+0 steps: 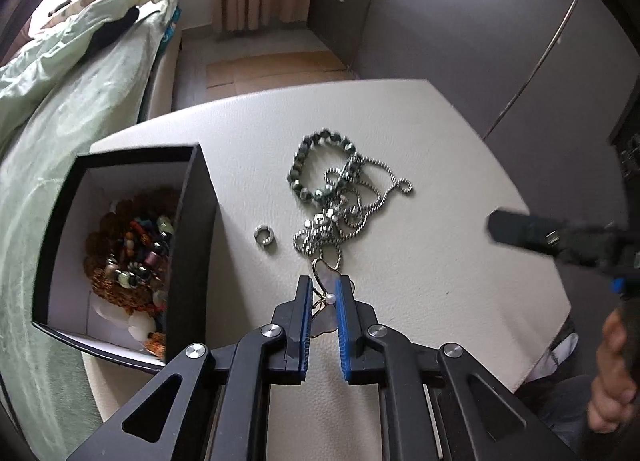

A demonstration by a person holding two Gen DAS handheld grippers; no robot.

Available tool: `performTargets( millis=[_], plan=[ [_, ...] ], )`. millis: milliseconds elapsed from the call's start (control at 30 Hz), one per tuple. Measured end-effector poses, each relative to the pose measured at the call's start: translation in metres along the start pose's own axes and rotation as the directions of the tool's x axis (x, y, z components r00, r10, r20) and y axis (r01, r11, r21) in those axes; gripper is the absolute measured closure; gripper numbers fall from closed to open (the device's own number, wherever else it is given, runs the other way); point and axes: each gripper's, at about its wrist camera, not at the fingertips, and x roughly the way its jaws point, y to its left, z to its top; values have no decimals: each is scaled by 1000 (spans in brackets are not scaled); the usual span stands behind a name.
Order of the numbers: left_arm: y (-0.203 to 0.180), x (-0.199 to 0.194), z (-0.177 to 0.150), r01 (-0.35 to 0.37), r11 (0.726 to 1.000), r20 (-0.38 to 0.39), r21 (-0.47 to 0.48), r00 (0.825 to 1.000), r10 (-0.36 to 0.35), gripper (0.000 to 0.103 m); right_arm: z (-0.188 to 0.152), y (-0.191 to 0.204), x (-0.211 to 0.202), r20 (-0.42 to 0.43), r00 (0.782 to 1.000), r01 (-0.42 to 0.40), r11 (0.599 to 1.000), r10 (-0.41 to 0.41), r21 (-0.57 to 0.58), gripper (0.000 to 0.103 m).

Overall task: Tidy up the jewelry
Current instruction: 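Close the left tool on the white butterfly pendant, then carry the butterfly pendant into the black box and open the left tool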

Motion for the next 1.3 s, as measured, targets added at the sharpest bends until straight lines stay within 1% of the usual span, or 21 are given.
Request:
performTargets(
  millis=[167, 367, 533, 633, 700, 733, 767, 800, 867, 1000, 1067, 1200, 1300],
  plan=[
    [12, -25, 7, 18, 999, 59, -36, 998, -16, 91, -2, 5, 11, -18, 1000, 14, 1000, -14, -17, 57],
    [32, -49, 14, 19, 996, 123, -84, 992, -9, 91, 0, 16, 27, -9, 1000, 8, 999, -9, -34, 57],
    [60, -59, 15, 20, 989, 143, -145, 990, 1, 91, 2, 34, 38, 2, 1000, 2, 997, -2, -79, 57],
    [75, -64, 16, 16, 984, 153, -178, 988, 12, 91, 3, 44, 48, -2, 1000, 13, 994, -13, -105, 57],
    [82, -65, 16, 16, 981, 158, -194, 987, 16, 91, 3, 50, 56, -2, 999, 47, 991, -48, -122, 57],
    [86, -66, 16, 17, 979, 160, -204, 987, 16, 91, 4, 54, 60, 2, 997, 81, 988, -82, -133, 57],
    [88, -66, 15, 18, 977, 161, -211, 987, 16, 91, 4, 58, 64, 9, 993, 120, 982, -120, -145, 54],
    [92, -66, 15, 20, 975, 160, -219, 987, 16, 91, 5, 61, 67, 16, 989, 150, 977, -149, -151, 41],
    [97, -64, 13, 22, 973, 155, -230, 988, 14, 91, 6, 65, 73, 34, 981, 192, 968, -189, -160, 27],
    [105, -62, 9, 22, 970, 148, -243, 989, 15, 91, 12, 71, 85, 47, 972, 236, 957, -231, -171, 27],
    [107, -62, 9, 23, 969, 144, -246, 989, 14, 91, 14, 72, 92, 45, 963, 269, 947, -265, -178, 27],
    [108, -58, 8, 26, 969, 134, -248, 991, 8, 91, 15, 81, 101, 59, 932, 362, 903, -358, -233, 26],
    [109, -54, 10, 26, 967, 126, -253, 992, 7, 91, 7, 87, 105, 70, 902, 425, 852, -425, -306, 27]
  ],
)
